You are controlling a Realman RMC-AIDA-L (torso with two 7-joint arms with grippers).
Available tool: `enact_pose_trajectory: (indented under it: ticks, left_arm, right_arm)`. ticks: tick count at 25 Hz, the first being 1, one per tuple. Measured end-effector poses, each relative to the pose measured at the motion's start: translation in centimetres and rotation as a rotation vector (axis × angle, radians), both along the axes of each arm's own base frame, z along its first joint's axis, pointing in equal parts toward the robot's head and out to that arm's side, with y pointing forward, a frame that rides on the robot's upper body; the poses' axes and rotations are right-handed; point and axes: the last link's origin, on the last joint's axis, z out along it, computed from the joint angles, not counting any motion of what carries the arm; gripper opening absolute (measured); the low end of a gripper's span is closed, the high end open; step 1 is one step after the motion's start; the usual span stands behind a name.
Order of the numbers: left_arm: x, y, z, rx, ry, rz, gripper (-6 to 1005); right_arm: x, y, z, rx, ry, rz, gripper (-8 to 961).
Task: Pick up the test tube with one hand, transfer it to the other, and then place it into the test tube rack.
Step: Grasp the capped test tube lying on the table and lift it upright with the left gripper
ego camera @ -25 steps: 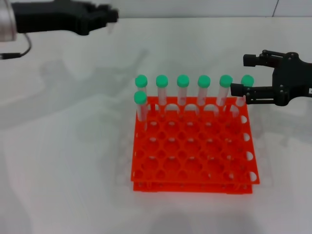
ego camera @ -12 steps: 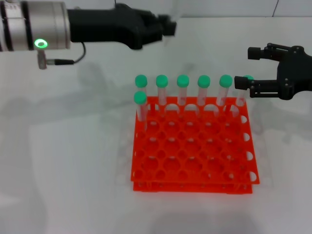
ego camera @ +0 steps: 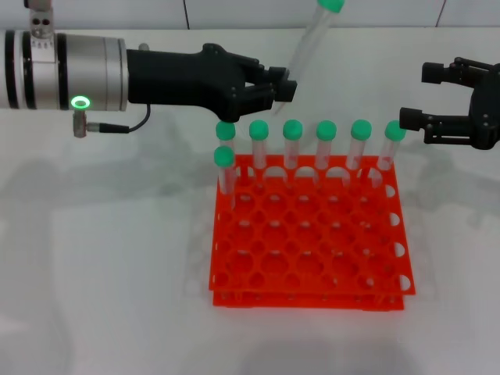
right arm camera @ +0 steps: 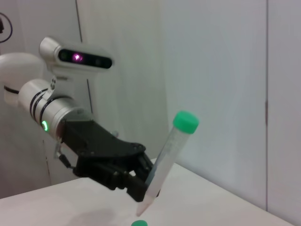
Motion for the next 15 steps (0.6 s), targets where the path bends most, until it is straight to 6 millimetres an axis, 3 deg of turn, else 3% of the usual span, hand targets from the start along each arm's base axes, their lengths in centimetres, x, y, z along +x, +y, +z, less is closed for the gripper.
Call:
enact_pose_trajectory:
  ticks: [15]
  left_arm:
    - [-0.9, -1.6, -0.8, -0.049, -0.004, -0.057, 192]
  right_arm:
    - [0.7, -1.1, 1.3, 0.038, -0.009, -0.007, 858]
